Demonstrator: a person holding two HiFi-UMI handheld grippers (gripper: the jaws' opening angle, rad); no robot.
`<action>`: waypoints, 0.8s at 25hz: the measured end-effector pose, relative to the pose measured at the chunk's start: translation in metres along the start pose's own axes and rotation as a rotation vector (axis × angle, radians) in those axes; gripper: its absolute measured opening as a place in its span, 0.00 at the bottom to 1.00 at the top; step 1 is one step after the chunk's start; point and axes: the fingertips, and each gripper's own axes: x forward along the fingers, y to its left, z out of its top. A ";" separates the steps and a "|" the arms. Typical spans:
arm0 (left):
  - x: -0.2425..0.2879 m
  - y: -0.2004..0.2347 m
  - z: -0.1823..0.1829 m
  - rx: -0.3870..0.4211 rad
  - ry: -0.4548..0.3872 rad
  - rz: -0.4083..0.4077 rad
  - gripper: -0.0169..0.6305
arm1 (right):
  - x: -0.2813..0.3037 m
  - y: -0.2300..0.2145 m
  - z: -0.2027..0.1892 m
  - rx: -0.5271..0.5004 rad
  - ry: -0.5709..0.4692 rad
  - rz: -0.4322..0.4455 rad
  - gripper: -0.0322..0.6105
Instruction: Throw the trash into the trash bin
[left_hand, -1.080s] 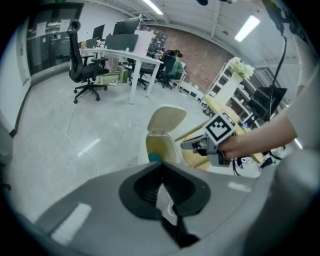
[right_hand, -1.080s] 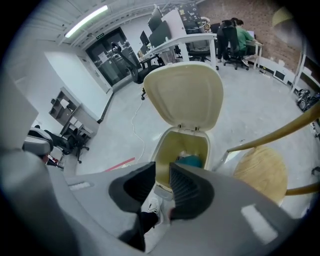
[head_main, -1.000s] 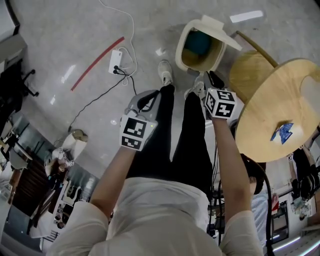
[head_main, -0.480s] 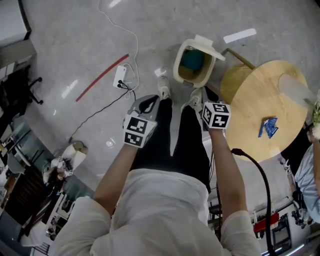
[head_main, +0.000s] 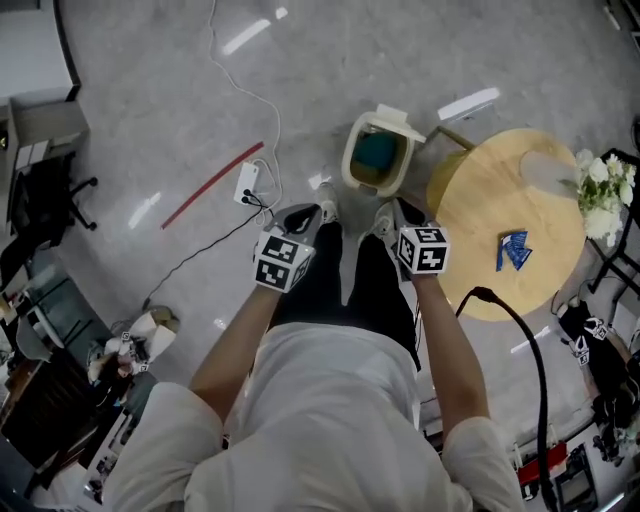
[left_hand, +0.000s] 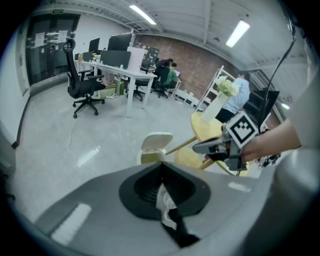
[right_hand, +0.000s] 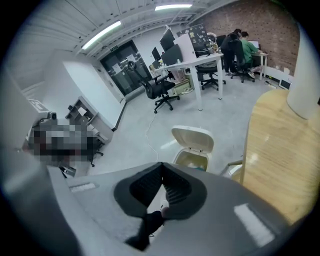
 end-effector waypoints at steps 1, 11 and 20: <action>-0.003 -0.004 0.003 0.005 -0.002 -0.004 0.03 | -0.006 0.002 0.001 -0.002 -0.003 0.003 0.05; -0.050 -0.028 0.039 0.052 -0.047 -0.014 0.03 | -0.076 0.024 0.024 -0.022 -0.075 0.028 0.05; -0.090 -0.052 0.052 0.098 -0.085 -0.039 0.03 | -0.128 0.041 0.030 -0.036 -0.131 0.039 0.05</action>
